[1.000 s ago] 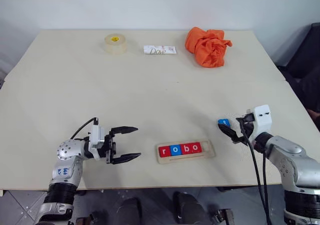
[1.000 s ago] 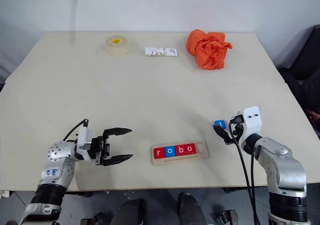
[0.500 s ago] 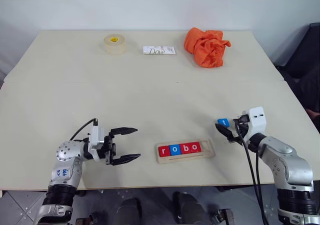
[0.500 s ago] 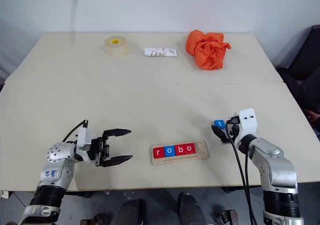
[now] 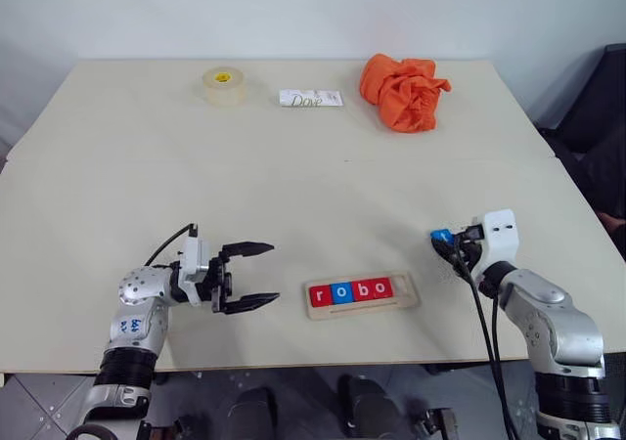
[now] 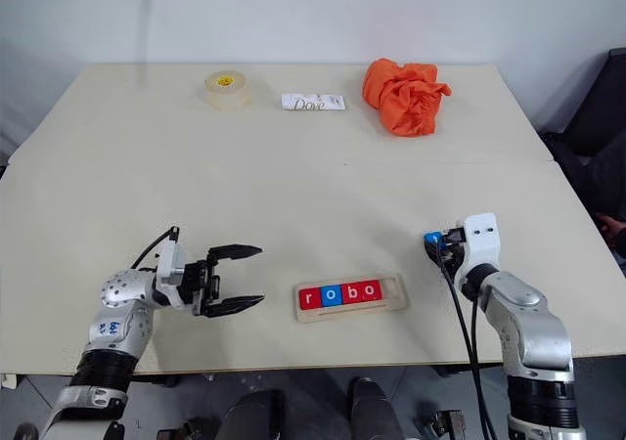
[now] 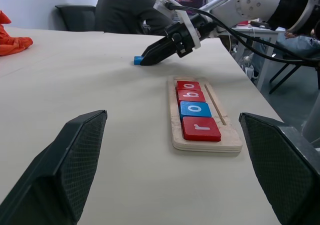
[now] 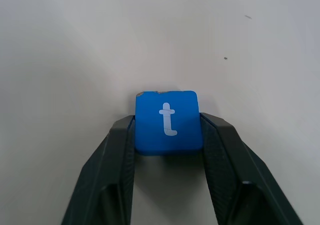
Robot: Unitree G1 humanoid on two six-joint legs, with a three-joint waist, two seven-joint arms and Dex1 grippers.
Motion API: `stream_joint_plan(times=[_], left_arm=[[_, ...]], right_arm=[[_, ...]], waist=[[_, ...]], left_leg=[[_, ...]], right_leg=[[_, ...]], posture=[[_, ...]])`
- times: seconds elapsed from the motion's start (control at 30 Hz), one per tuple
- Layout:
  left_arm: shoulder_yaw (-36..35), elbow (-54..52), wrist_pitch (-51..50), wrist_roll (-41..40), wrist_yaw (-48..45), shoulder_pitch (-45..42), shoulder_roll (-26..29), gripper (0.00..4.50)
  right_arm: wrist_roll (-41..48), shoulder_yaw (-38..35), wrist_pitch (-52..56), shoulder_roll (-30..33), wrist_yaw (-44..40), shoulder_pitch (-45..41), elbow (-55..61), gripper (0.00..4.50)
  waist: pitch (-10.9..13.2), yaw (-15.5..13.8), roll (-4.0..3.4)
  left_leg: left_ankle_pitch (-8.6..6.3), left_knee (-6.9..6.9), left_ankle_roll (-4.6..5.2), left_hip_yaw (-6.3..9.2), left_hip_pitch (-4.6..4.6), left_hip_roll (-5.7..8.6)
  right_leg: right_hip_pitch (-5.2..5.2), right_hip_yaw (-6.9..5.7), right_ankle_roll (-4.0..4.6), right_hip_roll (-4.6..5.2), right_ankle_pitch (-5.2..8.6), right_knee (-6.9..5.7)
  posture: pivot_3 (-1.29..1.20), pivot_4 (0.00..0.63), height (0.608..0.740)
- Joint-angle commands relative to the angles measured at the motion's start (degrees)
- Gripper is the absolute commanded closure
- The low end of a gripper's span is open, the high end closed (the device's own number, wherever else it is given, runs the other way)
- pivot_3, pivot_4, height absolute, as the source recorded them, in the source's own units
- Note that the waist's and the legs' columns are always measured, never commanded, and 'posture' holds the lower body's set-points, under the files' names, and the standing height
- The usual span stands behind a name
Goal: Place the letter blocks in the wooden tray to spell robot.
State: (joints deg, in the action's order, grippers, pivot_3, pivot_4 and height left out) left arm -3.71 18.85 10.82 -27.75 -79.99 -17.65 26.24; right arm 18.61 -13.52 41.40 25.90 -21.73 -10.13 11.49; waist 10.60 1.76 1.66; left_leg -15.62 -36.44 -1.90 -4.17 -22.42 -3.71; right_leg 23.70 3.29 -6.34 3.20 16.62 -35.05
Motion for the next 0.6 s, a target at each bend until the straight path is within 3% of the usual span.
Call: stream_joint_plan(times=[0.03,0.37,0.6], left_arm=[[-0.12,-0.45,0.87,-0.26,-0.93,-0.24,0.01,0.00],[-0.30,-0.01,0.95,-0.40,-2.07,0.34,0.50,0.00],[0.46,1.08,0.88,0.07,-2.25,-1.28,-0.55,0.00]], right_arm=[[2.30,-3.54,1.75,-0.51,2.11,0.51,6.22,3.03],[10.38,-9.39,14.65,-2.20,5.55,15.15,31.34,3.03],[9.16,-7.50,13.69,-5.46,8.78,19.42,31.31,3.03]], waist=[[0.00,-0.06,0.00],[-0.01,-0.17,0.01],[-0.01,0.07,0.02]], left_leg=[[0.00,0.00,0.00,0.00,-0.01,0.00],[0.00,0.04,0.00,0.07,-0.04,-0.01],[0.03,-0.02,0.05,0.03,0.02,0.00]], right_leg=[[0.01,0.00,0.00,0.00,0.00,0.00],[0.01,-0.03,0.02,0.00,0.02,0.02],[-0.03,0.02,0.15,0.00,0.09,0.00]], posture=[[0.00,0.150,0.740],[0.00,0.150,0.740],[0.00,0.150,0.740]])
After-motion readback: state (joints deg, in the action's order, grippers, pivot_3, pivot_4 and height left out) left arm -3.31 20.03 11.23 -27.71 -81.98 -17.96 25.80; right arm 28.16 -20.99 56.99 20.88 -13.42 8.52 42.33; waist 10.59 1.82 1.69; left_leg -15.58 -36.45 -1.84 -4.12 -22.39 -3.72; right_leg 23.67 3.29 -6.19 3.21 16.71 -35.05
